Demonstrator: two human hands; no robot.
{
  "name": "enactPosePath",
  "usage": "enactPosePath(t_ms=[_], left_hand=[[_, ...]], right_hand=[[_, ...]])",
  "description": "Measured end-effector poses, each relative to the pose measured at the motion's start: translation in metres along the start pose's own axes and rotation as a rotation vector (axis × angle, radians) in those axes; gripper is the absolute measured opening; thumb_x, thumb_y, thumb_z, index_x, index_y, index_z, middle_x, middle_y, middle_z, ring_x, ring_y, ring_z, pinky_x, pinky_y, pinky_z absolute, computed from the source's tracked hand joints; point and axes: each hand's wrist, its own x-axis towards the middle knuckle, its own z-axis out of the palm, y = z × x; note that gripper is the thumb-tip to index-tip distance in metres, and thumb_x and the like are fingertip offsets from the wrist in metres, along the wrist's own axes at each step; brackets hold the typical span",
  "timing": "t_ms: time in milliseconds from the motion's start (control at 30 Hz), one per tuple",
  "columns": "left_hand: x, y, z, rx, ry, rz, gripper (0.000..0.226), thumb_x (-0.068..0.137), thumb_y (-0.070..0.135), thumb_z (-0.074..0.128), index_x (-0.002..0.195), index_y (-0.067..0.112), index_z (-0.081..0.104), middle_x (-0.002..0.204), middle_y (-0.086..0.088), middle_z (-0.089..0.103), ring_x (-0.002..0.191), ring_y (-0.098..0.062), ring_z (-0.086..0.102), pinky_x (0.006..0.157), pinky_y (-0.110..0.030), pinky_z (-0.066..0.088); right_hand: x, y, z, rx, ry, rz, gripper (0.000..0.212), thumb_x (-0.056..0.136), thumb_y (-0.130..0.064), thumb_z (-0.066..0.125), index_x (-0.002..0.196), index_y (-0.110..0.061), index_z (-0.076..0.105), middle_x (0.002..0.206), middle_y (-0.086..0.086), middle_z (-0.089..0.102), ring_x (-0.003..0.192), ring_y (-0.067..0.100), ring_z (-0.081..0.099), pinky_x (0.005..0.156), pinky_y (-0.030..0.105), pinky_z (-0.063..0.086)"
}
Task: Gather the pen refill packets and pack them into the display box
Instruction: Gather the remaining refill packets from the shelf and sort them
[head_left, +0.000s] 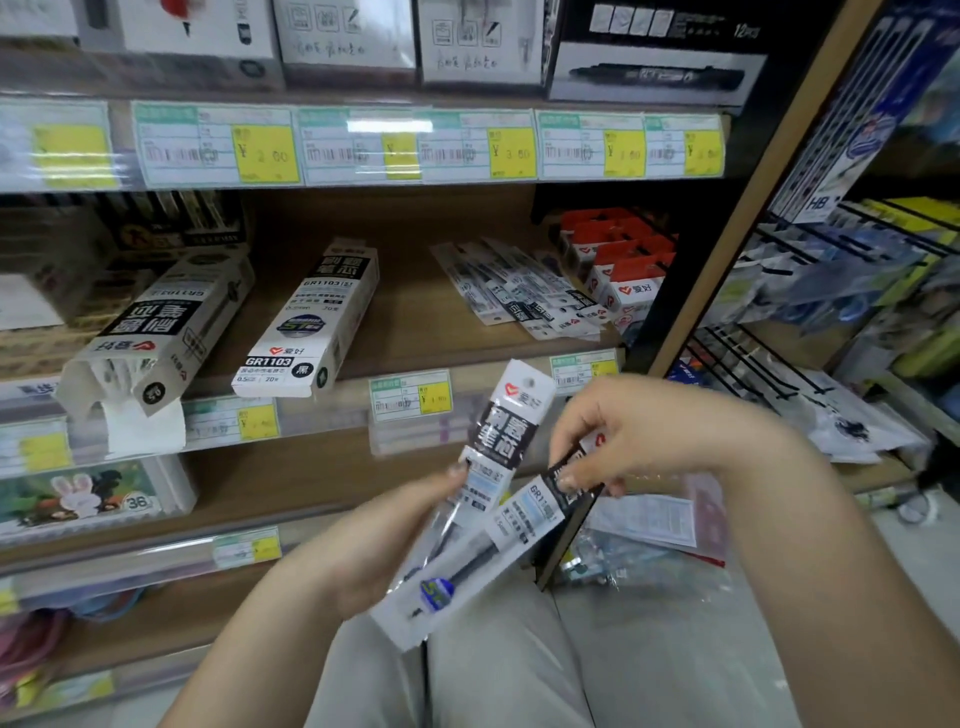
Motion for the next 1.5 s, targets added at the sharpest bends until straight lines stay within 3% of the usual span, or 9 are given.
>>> enactPosePath(t_ms=[200, 367, 467, 533, 667, 767, 1100, 1333, 1500], left_hand=[[-0.006, -0.007, 0.011, 0.193, 0.007, 0.163, 0.017, 0.081, 0.021, 0.061, 0.082, 0.004, 0.060, 0.063, -0.014, 0.061, 0.044, -0.018, 0.052, 0.050, -0.026, 0.044], [-0.005, -0.010, 0.010, 0.073, 0.093, 0.269, 0.022, 0.073, 0.031, 0.068, 0.080, 0.010, 0.067, 0.060, -0.012, 0.060, 0.042, -0.019, 0.049, 0.049, -0.026, 0.044], [-0.005, 0.002, 0.021, 0.016, 0.052, 0.298, 0.038, 0.060, 0.044, 0.080, 0.071, 0.009, 0.070, 0.055, -0.013, 0.060, 0.039, -0.020, 0.050, 0.046, -0.024, 0.044], [0.008, 0.012, 0.028, -0.216, 0.168, 0.227, 0.054, 0.063, 0.058, 0.077, 0.055, 0.005, 0.071, 0.050, -0.015, 0.062, 0.033, -0.018, 0.053, 0.039, -0.021, 0.044], [0.009, -0.004, 0.011, -0.070, 0.284, 0.197, 0.052, 0.092, 0.036, 0.039, 0.102, -0.005, 0.068, 0.075, -0.017, 0.070, 0.041, -0.016, 0.059, 0.047, -0.025, 0.046], [-0.003, -0.001, 0.020, 0.039, 0.280, 0.240, 0.057, 0.081, 0.048, 0.038, 0.061, 0.005, 0.069, 0.059, -0.022, 0.062, 0.046, -0.028, 0.057, 0.046, -0.026, 0.045], [-0.005, 0.001, 0.018, -0.076, 0.337, 0.370, 0.032, 0.080, 0.030, 0.054, 0.070, 0.004, 0.072, 0.066, -0.026, 0.065, 0.052, -0.029, 0.063, 0.053, -0.033, 0.054], [-0.006, 0.004, 0.010, 0.041, 0.315, 0.342, 0.018, 0.080, 0.024, 0.062, 0.072, 0.011, 0.071, 0.063, -0.023, 0.066, 0.050, -0.027, 0.063, 0.047, -0.026, 0.049], [-0.006, 0.022, -0.001, 0.089, 0.527, 0.375, 0.017, 0.093, 0.013, 0.051, 0.087, 0.006, 0.065, 0.073, -0.015, 0.072, 0.052, -0.021, 0.065, 0.046, -0.027, 0.050]], right_hand=[[0.005, -0.021, -0.001, -0.261, 0.265, 0.086, 0.011, 0.078, -0.028, 0.072, 0.085, -0.025, 0.064, 0.088, -0.006, 0.067, 0.062, 0.009, 0.065, 0.060, 0.027, 0.052], [0.012, -0.013, 0.027, 0.582, 0.800, 0.029, 0.030, 0.077, -0.036, 0.069, 0.098, -0.031, 0.048, 0.097, -0.008, 0.066, 0.072, 0.006, 0.067, 0.066, 0.026, 0.049], [0.025, -0.018, 0.068, 0.919, 0.587, -0.022, 0.030, 0.081, -0.034, 0.067, 0.108, -0.029, 0.054, 0.098, -0.010, 0.069, 0.086, 0.010, 0.067, 0.082, 0.039, 0.054], [0.029, -0.025, 0.088, 1.023, 0.437, -0.098, 0.019, 0.088, -0.030, 0.061, 0.102, -0.017, 0.060, 0.065, -0.004, 0.067, 0.050, 0.025, 0.059, 0.055, 0.040, 0.055], [0.034, -0.029, 0.094, 1.083, 0.380, -0.124, 0.021, 0.090, -0.028, 0.056, 0.095, -0.010, 0.067, 0.046, 0.011, 0.048, 0.029, 0.019, 0.034, 0.034, 0.020, 0.040], [0.035, -0.029, 0.095, 1.044, 0.342, -0.196, 0.029, 0.097, -0.027, 0.047, 0.106, -0.004, 0.061, 0.036, -0.003, 0.048, 0.026, 0.017, 0.039, 0.036, 0.021, 0.035], [0.043, -0.021, 0.103, 0.994, 0.439, -0.122, 0.012, 0.088, -0.029, 0.061, 0.096, -0.023, 0.067, 0.077, -0.006, 0.071, 0.062, 0.006, 0.065, 0.040, 0.018, 0.043], [0.059, -0.026, 0.106, 1.086, 0.543, -0.145, 0.028, 0.083, -0.038, 0.061, 0.087, -0.010, 0.064, 0.065, 0.007, 0.064, 0.040, 0.010, 0.053, 0.036, 0.015, 0.036], [0.089, -0.022, 0.047, 0.801, 0.737, -0.073, 0.043, 0.084, -0.060, 0.045, 0.102, -0.025, 0.061, 0.100, -0.004, 0.068, 0.092, 0.012, 0.065, 0.084, 0.034, 0.053]])
